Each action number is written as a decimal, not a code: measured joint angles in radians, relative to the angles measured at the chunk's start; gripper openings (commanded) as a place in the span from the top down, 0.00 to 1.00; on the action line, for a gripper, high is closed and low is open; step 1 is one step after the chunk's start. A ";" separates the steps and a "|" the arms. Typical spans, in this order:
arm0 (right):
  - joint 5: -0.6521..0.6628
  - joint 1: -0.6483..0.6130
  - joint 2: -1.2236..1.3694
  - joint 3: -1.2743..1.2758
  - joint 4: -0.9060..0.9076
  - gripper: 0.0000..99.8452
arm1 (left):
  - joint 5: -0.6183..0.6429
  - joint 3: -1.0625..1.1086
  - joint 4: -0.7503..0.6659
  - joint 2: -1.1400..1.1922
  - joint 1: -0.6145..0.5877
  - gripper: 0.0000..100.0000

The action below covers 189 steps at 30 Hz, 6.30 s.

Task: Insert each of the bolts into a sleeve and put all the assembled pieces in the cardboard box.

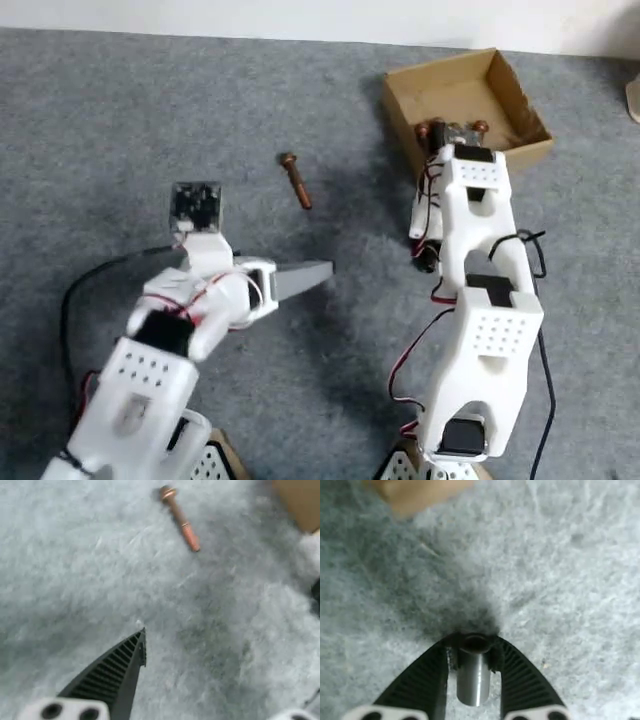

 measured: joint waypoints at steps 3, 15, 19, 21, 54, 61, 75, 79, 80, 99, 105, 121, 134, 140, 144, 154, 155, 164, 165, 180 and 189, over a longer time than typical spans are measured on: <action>-0.015 -0.014 -0.100 0.146 -0.095 1.00 | 0.000 -0.129 0.094 0.158 -0.020 0.49; 0.005 -0.089 -0.680 0.984 -0.721 1.00 | 0.009 -0.566 0.146 0.730 -0.089 0.49; 0.031 -0.089 -0.715 1.040 -0.795 1.00 | 0.038 -0.701 0.176 0.861 -0.089 0.49; 0.049 -0.092 -0.717 1.048 -0.829 1.00 | 0.044 -0.786 0.215 0.931 -0.089 0.49; 0.120 -0.081 -0.721 1.112 -1.007 1.00 | 0.169 -2.553 0.862 2.139 -0.117 0.75; 0.120 -0.081 -0.721 1.112 -1.007 1.00 | 0.167 -2.590 0.879 2.148 -0.097 0.74; 0.120 -0.081 -0.721 1.112 -1.007 1.00 | 0.166 -2.440 0.756 2.145 -0.089 0.74; 0.120 -0.081 -0.721 1.112 -1.007 1.00 | 0.146 -2.437 0.752 2.143 -0.089 0.74; 0.120 -0.081 -0.721 1.112 -1.007 1.00 | 0.127 -2.437 0.752 2.143 -0.091 0.74; 0.120 -0.081 -0.721 1.112 -1.007 1.00 | 0.089 -2.476 0.827 2.148 -0.092 0.62; 0.120 -0.081 -0.721 1.112 -1.007 1.00 | 0.089 -2.519 0.852 2.148 -0.092 0.62; 0.120 -0.081 -0.721 1.112 -1.007 1.00 | 0.091 -2.521 0.760 2.217 -0.091 0.62; 0.120 -0.081 -0.721 1.112 -1.007 1.00 | 0.094 -2.518 0.712 2.219 -0.103 0.82; 0.120 -0.081 -0.721 1.112 -1.007 1.00 | 0.094 -2.513 0.687 2.237 -0.103 0.84; 0.120 -0.081 -0.721 1.112 -1.007 1.00 | 0.091 -2.513 0.681 2.237 -0.103 0.84; 0.120 -0.081 -0.721 1.112 -1.007 1.00 | 0.089 -2.513 0.681 2.237 -0.103 0.84; 0.120 -0.081 -0.721 1.112 -1.007 1.00 | 0.089 -2.513 0.681 2.237 -0.103 0.85; 0.120 -0.081 -0.721 1.112 -1.007 1.00 | 0.094 -2.515 0.674 2.239 -0.100 1.00; 0.120 -0.081 -0.721 1.112 -1.007 1.00 | 0.094 -2.515 0.674 2.239 -0.100 1.00; 0.120 -0.181 -1.085 1.364 -1.030 0.99 | 0.089 -2.745 0.876 2.266 -0.101 1.00; 0.120 -0.250 -1.151 1.534 -1.312 0.99 | 0.087 -2.746 0.937 2.262 -0.095 1.00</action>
